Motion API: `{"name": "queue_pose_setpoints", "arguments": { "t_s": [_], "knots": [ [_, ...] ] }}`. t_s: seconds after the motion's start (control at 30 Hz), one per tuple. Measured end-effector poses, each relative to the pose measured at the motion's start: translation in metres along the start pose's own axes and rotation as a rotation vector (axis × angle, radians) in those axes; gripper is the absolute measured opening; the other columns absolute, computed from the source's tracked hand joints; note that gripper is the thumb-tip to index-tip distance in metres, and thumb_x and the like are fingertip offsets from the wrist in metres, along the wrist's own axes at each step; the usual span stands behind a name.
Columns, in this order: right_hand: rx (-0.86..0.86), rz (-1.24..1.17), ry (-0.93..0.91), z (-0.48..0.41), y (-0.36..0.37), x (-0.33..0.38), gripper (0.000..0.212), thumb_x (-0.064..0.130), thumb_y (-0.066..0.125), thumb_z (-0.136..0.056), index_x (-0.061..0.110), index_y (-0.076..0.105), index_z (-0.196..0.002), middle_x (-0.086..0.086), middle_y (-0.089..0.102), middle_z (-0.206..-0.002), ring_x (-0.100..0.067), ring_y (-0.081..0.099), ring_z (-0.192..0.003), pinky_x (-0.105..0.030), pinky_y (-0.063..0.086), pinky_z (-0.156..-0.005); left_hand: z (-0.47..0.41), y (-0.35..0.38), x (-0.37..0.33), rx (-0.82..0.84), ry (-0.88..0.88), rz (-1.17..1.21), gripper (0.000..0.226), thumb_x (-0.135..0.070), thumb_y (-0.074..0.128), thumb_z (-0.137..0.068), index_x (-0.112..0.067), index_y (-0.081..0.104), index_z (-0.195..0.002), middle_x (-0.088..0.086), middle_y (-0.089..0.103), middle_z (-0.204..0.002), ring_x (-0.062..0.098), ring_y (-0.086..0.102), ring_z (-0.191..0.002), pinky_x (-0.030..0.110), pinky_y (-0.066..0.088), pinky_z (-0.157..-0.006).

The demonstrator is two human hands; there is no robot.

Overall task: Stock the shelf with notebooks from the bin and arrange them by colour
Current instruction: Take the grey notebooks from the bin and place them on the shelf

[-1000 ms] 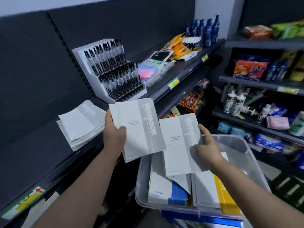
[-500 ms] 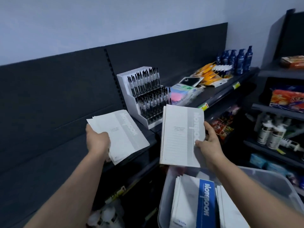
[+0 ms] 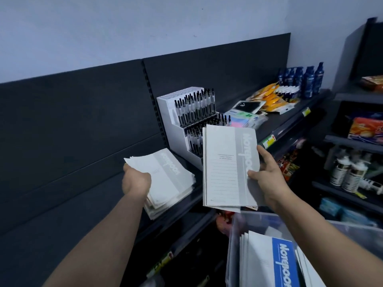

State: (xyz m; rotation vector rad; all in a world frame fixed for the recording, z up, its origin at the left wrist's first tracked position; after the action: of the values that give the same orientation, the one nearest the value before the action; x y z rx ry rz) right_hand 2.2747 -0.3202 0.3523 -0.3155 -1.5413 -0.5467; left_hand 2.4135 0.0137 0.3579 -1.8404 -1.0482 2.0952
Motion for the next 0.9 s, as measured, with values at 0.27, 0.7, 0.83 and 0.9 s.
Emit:
{"name": "queue_pose_setpoints", "arguments": {
  "t_s": [0.27,0.7,0.83,0.9],
  "knots": [
    [0.205,0.095,-0.038,-0.018,0.091,0.020,0.075,-0.015,0.048,-0.087,0.034,0.035,-0.143,-0.001,0.061,-0.118,-0.021,0.060,-0.104,-0.041,0.051,-0.088,-0.018,-0.022,0.011,0.037,0.162,-0.299,0.062,-0.025,0.060,-0.088,-0.015,0.038,-0.145,0.017,0.033,-0.143,0.037,0.029,-0.131,0.045,0.041,-0.098],
    [0.511,0.867,-0.115,-0.068,0.245,-0.007,0.060,0.000,0.041,-0.092,0.017,0.029,-0.147,-0.009,0.043,-0.142,-0.031,0.046,-0.125,-0.032,0.038,-0.100,-0.042,-0.090,0.028,-0.051,0.219,-0.202,0.053,-0.017,0.054,-0.093,-0.019,0.038,-0.143,0.008,0.034,-0.144,0.027,0.036,-0.130,0.042,0.042,-0.100],
    [0.510,1.277,-0.149,-0.069,0.244,-0.029,0.052,0.022,0.045,-0.094,0.018,0.030,-0.143,-0.018,0.047,-0.136,-0.035,0.046,-0.123,-0.040,0.042,-0.101,-0.044,-0.083,0.028,-0.016,0.262,-0.254,0.051,-0.015,0.053,-0.092,-0.021,0.041,-0.142,0.007,0.037,-0.143,0.027,0.036,-0.130,0.038,0.040,-0.098],
    [0.483,1.479,-0.237,-0.065,0.245,-0.029,0.050,0.031,0.042,-0.096,0.024,0.028,-0.143,-0.017,0.038,-0.138,-0.037,0.037,-0.126,-0.046,0.039,-0.102,-0.043,-0.074,0.027,0.014,0.294,-0.316,0.051,-0.014,0.052,-0.093,-0.022,0.041,-0.142,0.006,0.037,-0.143,0.027,0.035,-0.129,0.037,0.040,-0.096]
  ]
}}
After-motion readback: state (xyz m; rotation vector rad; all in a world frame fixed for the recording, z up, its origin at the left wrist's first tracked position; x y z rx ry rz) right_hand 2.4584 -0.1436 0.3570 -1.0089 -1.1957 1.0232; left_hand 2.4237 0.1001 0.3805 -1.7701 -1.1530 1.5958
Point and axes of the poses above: each hand's wrist, its own z-axis away from the middle knuckle, its own y-axis out of the palm, x = y × z, the point moved 6 cm from there along -z, towards the middle knuckle
